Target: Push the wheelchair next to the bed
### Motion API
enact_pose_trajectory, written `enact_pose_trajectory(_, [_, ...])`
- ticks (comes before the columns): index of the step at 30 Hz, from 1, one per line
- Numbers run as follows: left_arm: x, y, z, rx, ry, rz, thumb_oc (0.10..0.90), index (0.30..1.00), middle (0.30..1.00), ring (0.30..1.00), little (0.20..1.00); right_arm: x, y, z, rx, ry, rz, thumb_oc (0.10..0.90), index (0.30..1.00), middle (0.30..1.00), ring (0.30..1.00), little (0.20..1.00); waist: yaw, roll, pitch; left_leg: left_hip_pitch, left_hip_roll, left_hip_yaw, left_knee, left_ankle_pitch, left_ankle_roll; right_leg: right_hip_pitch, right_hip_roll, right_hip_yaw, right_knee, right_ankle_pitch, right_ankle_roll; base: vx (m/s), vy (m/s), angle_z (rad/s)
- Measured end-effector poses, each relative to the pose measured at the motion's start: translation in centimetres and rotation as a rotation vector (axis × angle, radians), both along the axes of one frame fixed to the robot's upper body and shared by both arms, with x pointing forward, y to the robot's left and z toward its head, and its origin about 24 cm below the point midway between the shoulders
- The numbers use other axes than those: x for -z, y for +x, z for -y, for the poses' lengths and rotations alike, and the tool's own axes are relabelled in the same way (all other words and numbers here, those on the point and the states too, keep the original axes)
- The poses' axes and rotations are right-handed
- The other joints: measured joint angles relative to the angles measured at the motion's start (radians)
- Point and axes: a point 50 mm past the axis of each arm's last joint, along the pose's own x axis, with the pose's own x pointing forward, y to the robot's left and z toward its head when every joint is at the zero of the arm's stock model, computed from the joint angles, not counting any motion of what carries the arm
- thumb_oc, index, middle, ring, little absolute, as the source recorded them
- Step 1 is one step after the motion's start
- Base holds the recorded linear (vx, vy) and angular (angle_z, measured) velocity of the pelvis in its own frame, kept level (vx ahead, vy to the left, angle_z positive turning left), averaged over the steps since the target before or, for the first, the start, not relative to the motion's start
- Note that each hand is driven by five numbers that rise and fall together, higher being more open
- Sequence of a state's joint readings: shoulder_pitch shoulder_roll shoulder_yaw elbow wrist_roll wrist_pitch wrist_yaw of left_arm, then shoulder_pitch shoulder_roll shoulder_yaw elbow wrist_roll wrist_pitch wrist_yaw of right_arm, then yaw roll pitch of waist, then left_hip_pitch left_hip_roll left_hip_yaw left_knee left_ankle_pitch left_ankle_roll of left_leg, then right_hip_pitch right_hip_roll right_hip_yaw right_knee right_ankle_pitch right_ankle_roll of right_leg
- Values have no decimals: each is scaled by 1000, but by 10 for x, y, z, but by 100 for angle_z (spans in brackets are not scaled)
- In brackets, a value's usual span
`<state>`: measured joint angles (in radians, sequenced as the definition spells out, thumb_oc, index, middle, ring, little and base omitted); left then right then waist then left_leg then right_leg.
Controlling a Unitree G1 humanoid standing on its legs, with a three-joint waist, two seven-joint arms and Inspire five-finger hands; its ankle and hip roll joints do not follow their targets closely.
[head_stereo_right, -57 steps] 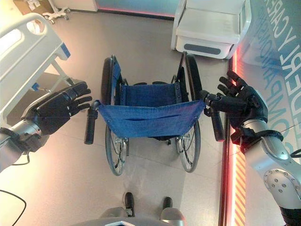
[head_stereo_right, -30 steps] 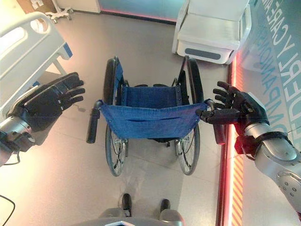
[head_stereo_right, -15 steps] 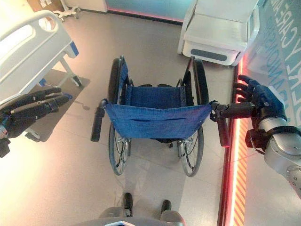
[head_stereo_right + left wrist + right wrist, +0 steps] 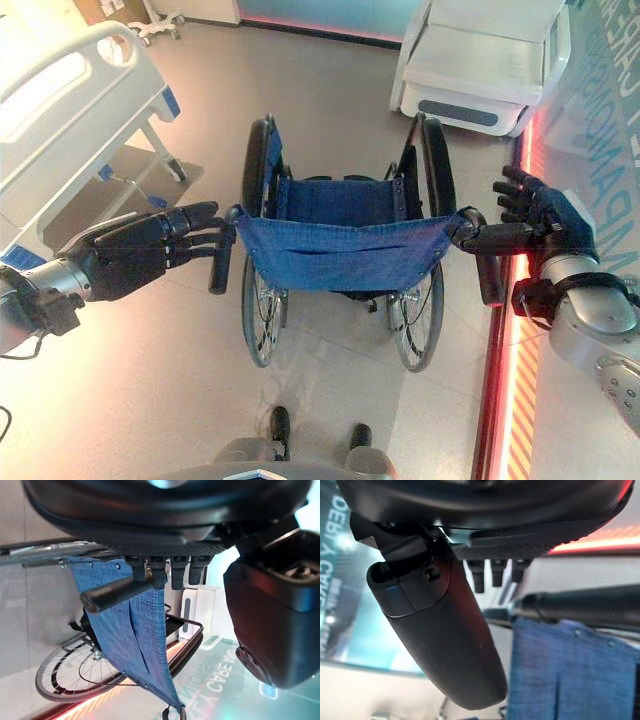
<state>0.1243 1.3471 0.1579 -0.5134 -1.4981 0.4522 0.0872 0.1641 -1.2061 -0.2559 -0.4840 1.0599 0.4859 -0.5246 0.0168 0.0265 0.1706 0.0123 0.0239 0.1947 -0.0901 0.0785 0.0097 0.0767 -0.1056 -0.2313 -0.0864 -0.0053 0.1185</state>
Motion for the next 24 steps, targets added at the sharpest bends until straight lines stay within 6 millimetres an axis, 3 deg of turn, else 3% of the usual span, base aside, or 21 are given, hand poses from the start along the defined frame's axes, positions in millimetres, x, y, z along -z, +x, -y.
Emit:
enact_pose_trajectory(14, [-8, 11, 9, 37, 26, 32, 800, 900, 900, 900, 900, 5, 12, -5, -5, 12, -16, 800, 900, 900, 900, 900, -4, -10, 6, -16, -10, 4, 0, 1, 2, -18, -11, 4, 0, 5, 7, -9, 3, -1])
enact_pose_trajectory(24, [-24, 15, 5, 115, 263, 110, 800, 900, 900, 900, 900, 0, 14, 1, 35, -25, -11, 800, 900, 900, 900, 900, -26, -7, 34, -15, -10, 7, 0, 1, 2, -19, -10, 8, -1, 6, 8, 12, -2, 0])
